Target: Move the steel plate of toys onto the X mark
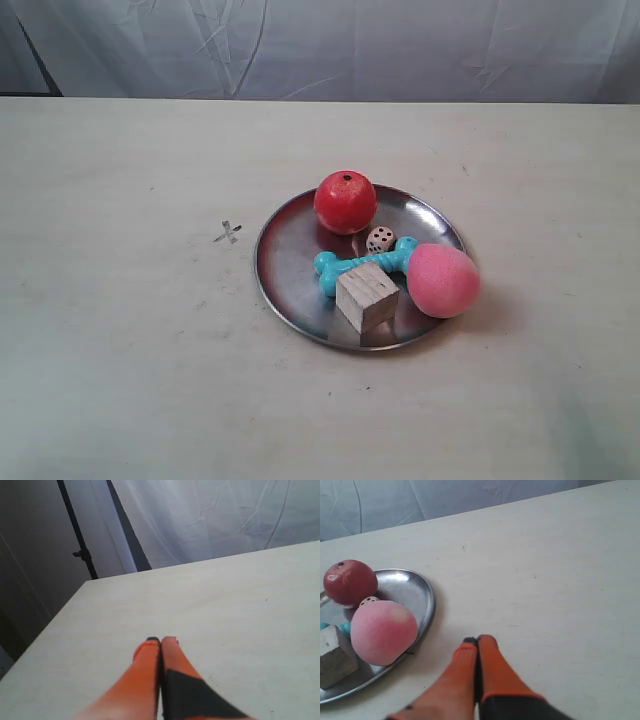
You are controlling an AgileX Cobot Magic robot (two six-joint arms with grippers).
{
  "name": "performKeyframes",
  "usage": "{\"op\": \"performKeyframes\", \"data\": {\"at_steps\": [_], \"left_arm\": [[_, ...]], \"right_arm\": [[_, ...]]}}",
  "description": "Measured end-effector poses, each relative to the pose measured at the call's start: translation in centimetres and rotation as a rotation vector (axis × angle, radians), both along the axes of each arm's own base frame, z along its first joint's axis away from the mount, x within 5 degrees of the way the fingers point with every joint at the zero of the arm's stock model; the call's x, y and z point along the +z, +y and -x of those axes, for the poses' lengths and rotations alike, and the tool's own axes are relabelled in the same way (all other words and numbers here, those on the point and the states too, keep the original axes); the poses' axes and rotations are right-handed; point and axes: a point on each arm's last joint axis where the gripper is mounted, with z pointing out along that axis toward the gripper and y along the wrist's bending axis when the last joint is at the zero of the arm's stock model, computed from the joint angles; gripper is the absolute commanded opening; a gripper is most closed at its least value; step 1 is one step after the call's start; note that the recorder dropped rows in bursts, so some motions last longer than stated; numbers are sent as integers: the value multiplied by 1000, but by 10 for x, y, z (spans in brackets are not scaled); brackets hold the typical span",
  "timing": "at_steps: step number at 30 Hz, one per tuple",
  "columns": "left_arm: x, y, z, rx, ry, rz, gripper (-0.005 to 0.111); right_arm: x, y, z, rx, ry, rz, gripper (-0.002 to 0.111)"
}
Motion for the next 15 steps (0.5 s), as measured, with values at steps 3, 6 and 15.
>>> {"op": "performKeyframes", "data": {"at_steps": [3,6,15], "left_arm": [[0,1,0,2,2,-26,0],[0,1,0,3,3,-36,0],[1,2,0,8,8,-95,0]], "right_arm": [[0,0,0,0,0,0,-1],[0,0,0,0,0,0,-1],[0,-1,0,0,2,18,-1]]}}
